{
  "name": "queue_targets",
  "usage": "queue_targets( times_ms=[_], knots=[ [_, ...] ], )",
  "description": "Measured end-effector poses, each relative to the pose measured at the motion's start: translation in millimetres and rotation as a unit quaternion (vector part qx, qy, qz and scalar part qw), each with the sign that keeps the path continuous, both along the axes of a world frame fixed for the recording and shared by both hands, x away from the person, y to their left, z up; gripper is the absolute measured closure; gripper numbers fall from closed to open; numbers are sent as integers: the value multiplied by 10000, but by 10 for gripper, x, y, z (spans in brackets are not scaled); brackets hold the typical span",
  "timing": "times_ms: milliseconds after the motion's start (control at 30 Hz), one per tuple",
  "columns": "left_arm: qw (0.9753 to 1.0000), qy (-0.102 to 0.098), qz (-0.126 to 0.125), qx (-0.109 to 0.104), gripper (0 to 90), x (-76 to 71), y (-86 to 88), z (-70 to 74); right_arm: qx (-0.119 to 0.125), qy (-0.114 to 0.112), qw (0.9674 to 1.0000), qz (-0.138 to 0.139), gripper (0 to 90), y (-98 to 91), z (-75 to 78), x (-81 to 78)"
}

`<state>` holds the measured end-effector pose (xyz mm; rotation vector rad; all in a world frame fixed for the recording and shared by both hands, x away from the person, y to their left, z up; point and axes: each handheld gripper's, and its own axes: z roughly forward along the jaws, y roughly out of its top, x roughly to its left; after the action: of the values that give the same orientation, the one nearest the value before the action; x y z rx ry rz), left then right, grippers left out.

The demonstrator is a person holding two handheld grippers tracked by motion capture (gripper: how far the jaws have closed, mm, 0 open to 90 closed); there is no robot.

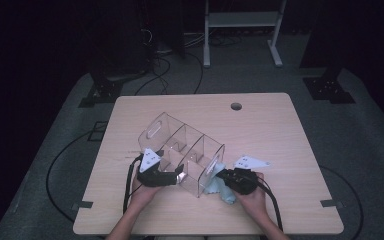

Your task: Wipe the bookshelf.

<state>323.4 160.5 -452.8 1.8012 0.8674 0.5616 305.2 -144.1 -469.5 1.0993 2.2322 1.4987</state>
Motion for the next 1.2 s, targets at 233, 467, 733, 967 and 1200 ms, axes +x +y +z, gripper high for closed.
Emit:
queue_targets(
  times_ms=[233,467,733,967,1200],
  knots=[
    [9999,-2,114,-18,67,8,27,-3,-34,-162,9979,626,834,235,85,-265],
    [9999,-13,108,-10,71,14,32,0,-45,-241,9969,750,833,266,113,-289],
    [9999,-10,126,-1,70,16,42,-1,-96,-406,9941,1005,834,395,206,-443],
    [9999,-19,148,16,70,17,18,-1,116,-424,9957,821,833,310,281,-385],
    [9999,-8,125,21,71,18,37,1,13,-542,9934,1015,836,386,295,-469]
  ],
)
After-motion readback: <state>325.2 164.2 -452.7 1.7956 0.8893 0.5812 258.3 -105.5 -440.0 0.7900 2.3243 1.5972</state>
